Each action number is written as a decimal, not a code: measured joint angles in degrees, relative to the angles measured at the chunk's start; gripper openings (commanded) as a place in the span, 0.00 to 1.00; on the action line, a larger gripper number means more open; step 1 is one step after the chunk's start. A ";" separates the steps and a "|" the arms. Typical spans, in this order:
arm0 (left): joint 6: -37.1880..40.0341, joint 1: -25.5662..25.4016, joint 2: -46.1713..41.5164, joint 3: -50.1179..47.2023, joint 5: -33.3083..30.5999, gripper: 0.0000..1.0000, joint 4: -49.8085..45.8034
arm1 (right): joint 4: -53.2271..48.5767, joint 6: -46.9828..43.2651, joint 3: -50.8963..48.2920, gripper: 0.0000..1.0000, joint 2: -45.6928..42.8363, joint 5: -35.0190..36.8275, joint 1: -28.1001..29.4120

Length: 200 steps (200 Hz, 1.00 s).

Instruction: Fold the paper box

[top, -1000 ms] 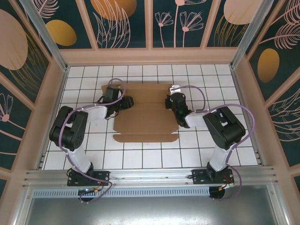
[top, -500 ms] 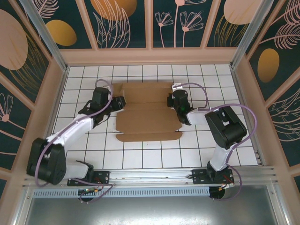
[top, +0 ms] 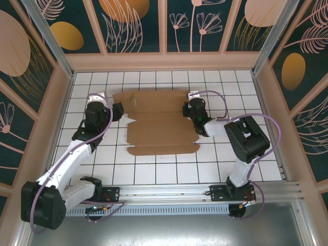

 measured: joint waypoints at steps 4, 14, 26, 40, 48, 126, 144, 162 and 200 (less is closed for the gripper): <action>0.96 0.09 0.39 -0.26 -0.17 0.76 0.57 | -0.02 0.00 0.00 0.00 0.00 -0.04 0.00; 2.47 0.46 1.70 -0.33 -0.24 0.75 1.62 | 0.00 0.00 0.00 0.00 0.00 -0.13 -0.02; 4.28 0.87 4.33 -0.20 0.09 0.75 3.30 | 0.00 0.00 0.00 0.00 0.00 -0.26 -0.02; 5.99 1.46 7.65 0.04 0.70 0.75 4.92 | 0.02 0.00 0.00 0.00 0.00 -0.33 0.00; 6.88 1.90 9.44 0.26 1.40 0.75 5.53 | 0.02 0.00 0.00 0.00 0.00 -0.35 -0.02; 14.86 5.88 19.54 1.66 11.15 0.70 17.25 | 0.02 0.00 -0.09 0.00 -0.11 -0.57 -0.04; 16.52 6.86 19.52 -0.90 13.86 0.66 22.32 | 0.04 0.00 -0.13 0.00 -0.15 -0.85 -0.09; 17.88 8.37 19.52 -4.11 16.41 0.60 25.77 | 0.04 -0.02 -0.24 0.00 -0.22 -0.98 -0.13; 19.71 11.69 20.87 -5.40 22.71 0.56 28.63 | 0.22 0.00 -0.44 0.00 -0.33 -1.22 -0.17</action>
